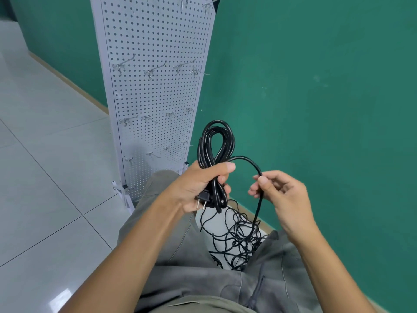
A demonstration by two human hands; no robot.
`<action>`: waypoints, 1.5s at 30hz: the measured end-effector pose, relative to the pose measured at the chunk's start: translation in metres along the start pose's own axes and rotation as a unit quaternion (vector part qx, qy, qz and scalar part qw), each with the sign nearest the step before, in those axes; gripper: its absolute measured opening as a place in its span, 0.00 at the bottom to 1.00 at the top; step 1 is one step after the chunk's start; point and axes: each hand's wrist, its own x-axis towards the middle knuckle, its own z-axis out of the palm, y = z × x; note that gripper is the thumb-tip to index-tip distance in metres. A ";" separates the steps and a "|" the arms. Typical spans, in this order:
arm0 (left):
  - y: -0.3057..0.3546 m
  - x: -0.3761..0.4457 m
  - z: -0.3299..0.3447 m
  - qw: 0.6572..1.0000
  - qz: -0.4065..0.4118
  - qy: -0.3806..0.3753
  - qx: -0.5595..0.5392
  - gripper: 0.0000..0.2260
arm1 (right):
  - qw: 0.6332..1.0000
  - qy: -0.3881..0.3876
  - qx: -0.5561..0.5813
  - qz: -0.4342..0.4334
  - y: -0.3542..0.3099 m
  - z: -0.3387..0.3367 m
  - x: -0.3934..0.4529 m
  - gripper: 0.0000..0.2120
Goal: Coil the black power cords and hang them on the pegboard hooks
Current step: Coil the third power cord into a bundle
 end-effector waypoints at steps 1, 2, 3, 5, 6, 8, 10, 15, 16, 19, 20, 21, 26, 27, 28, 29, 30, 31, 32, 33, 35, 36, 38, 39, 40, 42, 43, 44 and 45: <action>0.001 0.000 -0.002 1.000 -0.002 0.011 0.024 0.16 | 1.000 0.009 0.008 -0.010 -0.006 0.001 0.000 0.04; 0.002 0.000 -0.003 0.999 -0.006 0.021 0.046 0.14 | 1.000 0.016 0.011 -0.021 -0.013 0.002 -0.001 0.05; 0.003 0.000 -0.003 0.997 -0.011 0.025 0.069 0.13 | 0.999 0.020 0.011 -0.031 -0.020 0.005 -0.001 0.05; 0.003 -0.002 0.000 0.992 -0.019 0.020 0.120 0.10 | 0.999 0.020 0.012 -0.045 -0.031 0.011 0.000 0.05; 0.000 -0.002 0.003 0.990 -0.023 0.015 0.142 0.09 | 0.999 0.020 0.011 -0.046 -0.034 0.014 0.002 0.05; -0.006 -0.004 0.012 0.986 -0.025 0.003 0.162 0.05 | 0.999 0.023 -0.015 -0.041 -0.037 0.019 0.004 0.08; -0.008 -0.006 0.021 0.983 -0.016 -0.008 0.185 0.01 | 0.998 0.031 -0.048 -0.040 -0.042 0.024 0.005 0.10; -0.012 -0.003 0.021 0.967 0.054 -0.029 0.248 0.03 | 0.998 0.042 0.035 0.017 -0.057 0.036 0.005 0.09; -0.013 -0.002 0.021 0.962 0.067 -0.033 0.263 0.04 | 0.998 0.037 0.047 0.018 -0.059 0.038 0.006 0.08; -0.014 -0.001 0.021 0.965 0.071 -0.042 0.250 0.05 | 0.998 0.039 0.042 0.002 -0.061 0.042 0.011 0.08; -0.014 -0.001 0.021 0.967 0.068 -0.046 0.240 0.04 | 0.998 0.048 0.037 0.003 -0.061 0.042 0.013 0.08; -0.013 -0.001 0.022 0.970 0.064 -0.048 0.231 0.04 | 0.998 0.055 0.032 0.008 -0.061 0.043 0.015 0.08; -0.015 0.001 0.013 0.973 0.044 -0.045 0.221 0.08 | 0.995 0.085 -0.041 0.025 -0.047 0.044 0.026 0.08; -0.016 0.002 0.011 0.974 0.037 -0.045 0.217 0.05 | 0.995 0.087 -0.048 0.015 -0.044 0.043 0.028 0.09; -0.015 0.002 0.009 0.975 0.033 -0.046 0.217 0.05 | 0.994 0.087 -0.060 0.000 -0.041 0.041 0.030 0.09; -0.015 0.002 0.008 0.974 0.029 -0.050 0.217 0.05 | 0.993 0.086 -0.083 -0.022 -0.038 0.040 0.031 0.09; -0.015 0.002 0.007 0.975 0.028 -0.058 0.213 0.04 | 0.990 0.084 -0.103 -0.043 -0.037 0.039 0.031 0.07; -0.014 0.002 0.007 0.976 0.027 -0.064 0.206 0.04 | 0.988 0.086 -0.113 -0.060 -0.038 0.039 0.030 0.07; -0.014 0.002 0.006 0.978 0.026 -0.069 0.195 0.04 | 0.987 0.090 -0.113 -0.073 -0.037 0.039 0.030 0.07; -0.014 0.001 0.006 0.980 0.023 -0.071 0.182 0.04 | 0.986 0.098 -0.106 -0.081 -0.036 0.039 0.031 0.07; -0.017 0.002 0.007 0.985 0.022 -0.080 0.149 0.06 | 0.986 0.108 -0.085 -0.093 -0.040 0.040 0.032 0.05; -0.020 0.002 0.008 0.987 0.020 -0.087 0.132 0.09 | 0.987 0.115 -0.066 -0.095 -0.044 0.041 0.034 0.09; -0.023 0.002 0.011 0.990 0.016 -0.090 0.105 0.10 | 0.989 0.114 -0.023 -0.092 -0.049 0.041 0.039 0.20; -0.023 0.002 0.012 0.991 0.021 -0.084 0.098 0.10 | 0.990 0.109 -0.017 -0.085 -0.051 0.041 0.040 0.22; -0.024 0.002 0.013 0.992 0.031 -0.078 0.091 0.10 | 0.993 0.097 -0.022 -0.070 -0.050 0.041 0.041 0.21; -0.023 0.002 0.014 0.994 0.052 -0.065 0.074 0.10 | 0.998 0.050 -0.031 -0.021 -0.042 0.041 0.039 0.17; -0.022 0.003 0.013 0.994 0.064 -0.059 0.064 0.10 | 1.000 0.015 -0.023 0.009 -0.035 0.041 0.036 0.20; -0.021 0.003 0.011 0.994 0.077 -0.051 0.053 0.10 | 0.999 -0.026 -0.010 0.038 -0.025 0.040 0.033 0.25; -0.018 0.003 0.009 0.995 0.087 -0.041 0.041 0.11 | 0.996 -0.065 -0.002 0.064 -0.014 0.039 0.028 0.30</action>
